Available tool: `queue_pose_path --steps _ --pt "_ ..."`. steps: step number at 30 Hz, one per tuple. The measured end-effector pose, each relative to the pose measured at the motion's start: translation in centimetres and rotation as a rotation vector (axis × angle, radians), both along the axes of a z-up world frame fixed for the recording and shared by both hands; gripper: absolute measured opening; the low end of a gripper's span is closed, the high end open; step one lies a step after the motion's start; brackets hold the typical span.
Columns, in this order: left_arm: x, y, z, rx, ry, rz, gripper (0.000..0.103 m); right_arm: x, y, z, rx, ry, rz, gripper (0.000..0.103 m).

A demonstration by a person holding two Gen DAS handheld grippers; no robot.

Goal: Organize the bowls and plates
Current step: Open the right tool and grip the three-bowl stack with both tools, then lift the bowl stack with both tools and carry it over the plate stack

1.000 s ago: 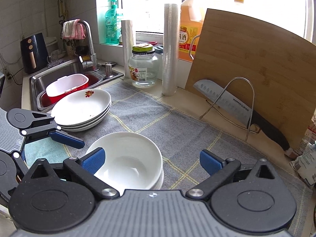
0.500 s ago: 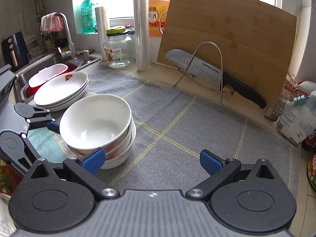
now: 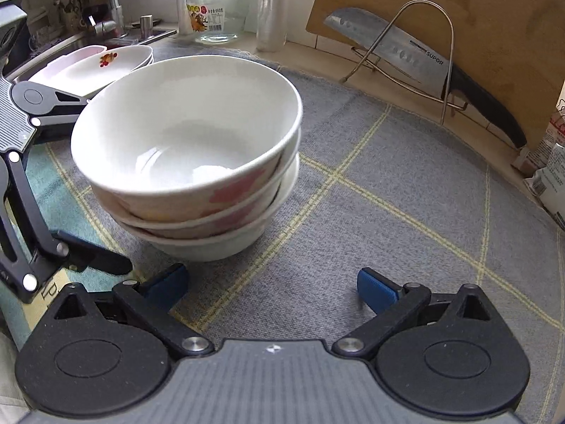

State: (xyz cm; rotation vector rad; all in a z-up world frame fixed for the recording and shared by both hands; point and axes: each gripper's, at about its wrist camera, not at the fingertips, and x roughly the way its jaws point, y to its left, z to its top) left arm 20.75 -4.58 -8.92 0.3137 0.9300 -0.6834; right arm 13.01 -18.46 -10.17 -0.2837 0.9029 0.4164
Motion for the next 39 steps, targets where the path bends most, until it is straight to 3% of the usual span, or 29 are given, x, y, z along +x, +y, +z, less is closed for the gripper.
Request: queue_pose_path --steps 6,14,28,33,39 --pt "0.3 -0.3 -0.3 0.031 -0.041 -0.103 0.103 -0.2 0.0 -0.3 0.024 -0.006 -0.001 0.103" --pt "0.6 -0.4 -0.4 0.016 -0.059 -0.112 0.103 0.0 -0.4 -0.4 0.037 -0.027 0.078 0.103" --pt "2.8 -1.8 0.1 0.095 -0.047 -0.272 0.103 2.2 0.0 0.2 0.006 -0.023 0.382 0.103" --pt "3.5 -1.7 0.1 0.100 -0.058 -0.330 0.102 2.3 0.6 0.7 -0.004 -0.011 0.489 0.094" --pt "3.7 -1.5 0.5 0.086 -0.052 -0.389 0.086 2.7 1.0 1.1 -0.028 0.004 0.562 0.083"
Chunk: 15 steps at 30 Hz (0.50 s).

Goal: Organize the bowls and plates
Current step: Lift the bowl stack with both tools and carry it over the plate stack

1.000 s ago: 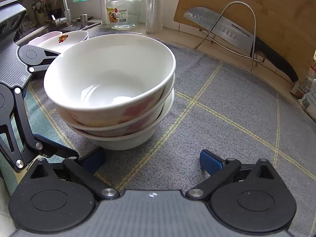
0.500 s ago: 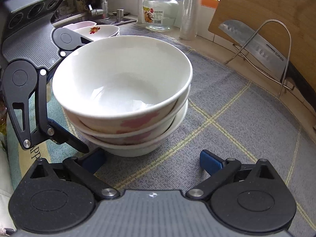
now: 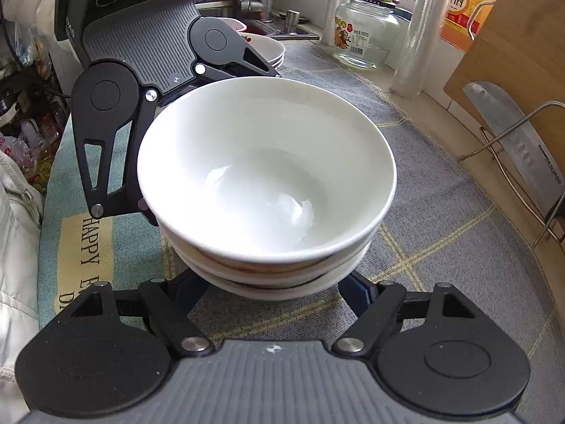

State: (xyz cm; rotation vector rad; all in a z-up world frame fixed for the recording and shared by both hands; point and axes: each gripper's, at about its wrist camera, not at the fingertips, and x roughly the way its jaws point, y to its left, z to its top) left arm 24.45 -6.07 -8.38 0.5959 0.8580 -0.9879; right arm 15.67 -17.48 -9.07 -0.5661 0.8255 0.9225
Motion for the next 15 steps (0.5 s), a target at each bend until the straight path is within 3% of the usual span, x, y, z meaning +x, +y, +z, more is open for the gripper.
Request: queue_pose_path --steps 7,15 --pt "-0.3 -0.2 0.2 -0.006 -0.006 -0.064 0.075 0.1 0.3 0.1 -0.021 0.007 0.018 0.081" --pt "-1.2 -0.4 0.5 0.012 -0.061 -0.122 0.074 0.2 0.8 0.2 -0.041 0.012 0.002 0.081"
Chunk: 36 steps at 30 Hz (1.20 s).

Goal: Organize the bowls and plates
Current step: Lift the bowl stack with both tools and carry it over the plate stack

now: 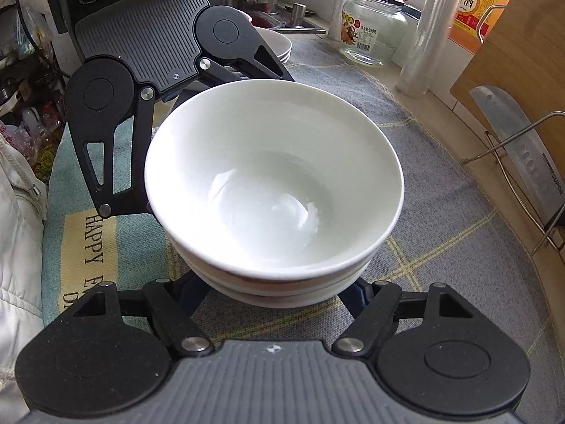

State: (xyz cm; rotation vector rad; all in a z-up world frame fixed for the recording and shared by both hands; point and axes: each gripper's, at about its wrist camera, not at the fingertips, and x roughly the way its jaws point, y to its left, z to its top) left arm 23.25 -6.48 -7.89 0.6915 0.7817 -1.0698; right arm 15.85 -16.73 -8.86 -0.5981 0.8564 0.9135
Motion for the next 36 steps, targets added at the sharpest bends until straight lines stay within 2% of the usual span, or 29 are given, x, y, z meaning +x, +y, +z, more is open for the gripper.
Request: queue_pose_path --steps 15,26,36 --pt "-1.0 0.3 1.0 -0.004 -0.002 0.034 0.074 -0.9 0.7 1.1 -0.031 -0.012 0.015 0.081" --pt "-3.3 1.6 3.0 -0.002 -0.008 0.147 0.074 -1.5 1.8 2.9 -0.020 -0.025 0.111 0.081" --pt "-5.2 5.6 4.6 -0.017 -0.026 0.206 0.074 -1.6 5.8 4.1 -0.032 -0.024 0.189 0.081"
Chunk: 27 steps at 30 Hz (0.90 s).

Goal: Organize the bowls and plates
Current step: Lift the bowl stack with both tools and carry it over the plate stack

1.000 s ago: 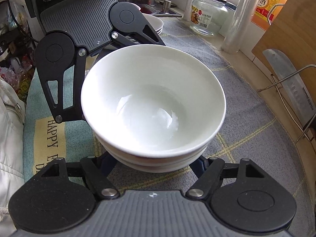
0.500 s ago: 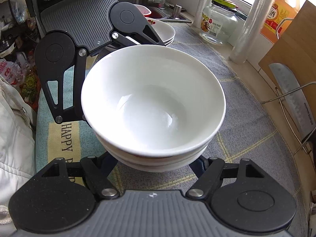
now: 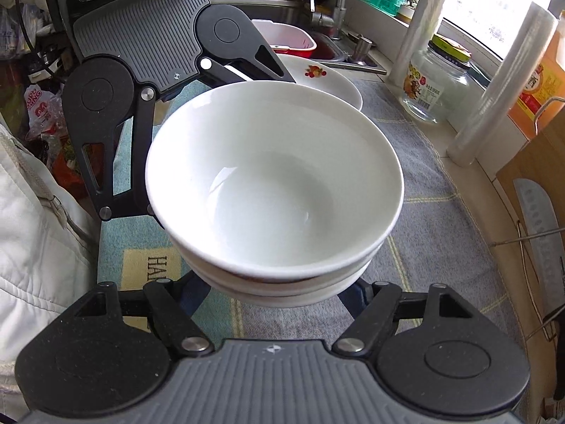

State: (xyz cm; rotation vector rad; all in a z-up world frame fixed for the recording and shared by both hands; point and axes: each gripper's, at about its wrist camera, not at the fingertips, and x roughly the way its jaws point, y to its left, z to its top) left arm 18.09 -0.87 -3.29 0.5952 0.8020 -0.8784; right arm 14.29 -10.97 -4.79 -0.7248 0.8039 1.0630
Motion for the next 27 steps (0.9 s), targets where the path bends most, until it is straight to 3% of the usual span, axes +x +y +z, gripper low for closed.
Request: queue_pose_path --steps 13,27 --pt "-0.4 8.3 2.5 0.007 -0.046 0.041 0.074 0.8 7.8 1.8 0.002 -0.054 0.044 0.081" --pt "1.4 14.3 2.6 0.029 -0.105 0.116 0.074 4.1 15.3 1.7 -0.014 -0.105 0.125 0.081"
